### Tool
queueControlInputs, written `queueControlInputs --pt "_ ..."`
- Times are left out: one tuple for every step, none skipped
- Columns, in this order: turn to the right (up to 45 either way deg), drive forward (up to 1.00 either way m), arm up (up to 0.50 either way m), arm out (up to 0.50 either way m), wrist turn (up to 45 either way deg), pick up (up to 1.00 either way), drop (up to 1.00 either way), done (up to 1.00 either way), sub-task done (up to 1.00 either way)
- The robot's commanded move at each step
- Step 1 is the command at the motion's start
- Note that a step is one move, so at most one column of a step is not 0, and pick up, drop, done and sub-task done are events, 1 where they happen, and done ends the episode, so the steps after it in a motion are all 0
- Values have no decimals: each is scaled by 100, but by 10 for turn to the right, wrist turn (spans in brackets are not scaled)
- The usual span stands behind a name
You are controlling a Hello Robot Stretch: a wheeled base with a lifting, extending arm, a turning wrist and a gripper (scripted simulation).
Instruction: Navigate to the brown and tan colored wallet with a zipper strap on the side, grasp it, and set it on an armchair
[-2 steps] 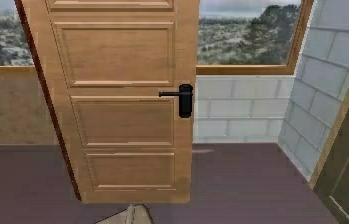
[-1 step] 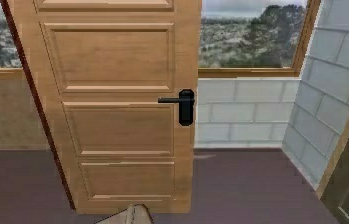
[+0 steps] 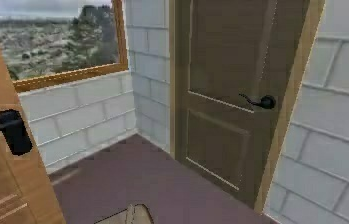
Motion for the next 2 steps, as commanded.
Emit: queueControlInputs --pt "420 0 0 0 0 0 0 0 0" --pt "0 35 0 0 0 0 0 0 0"
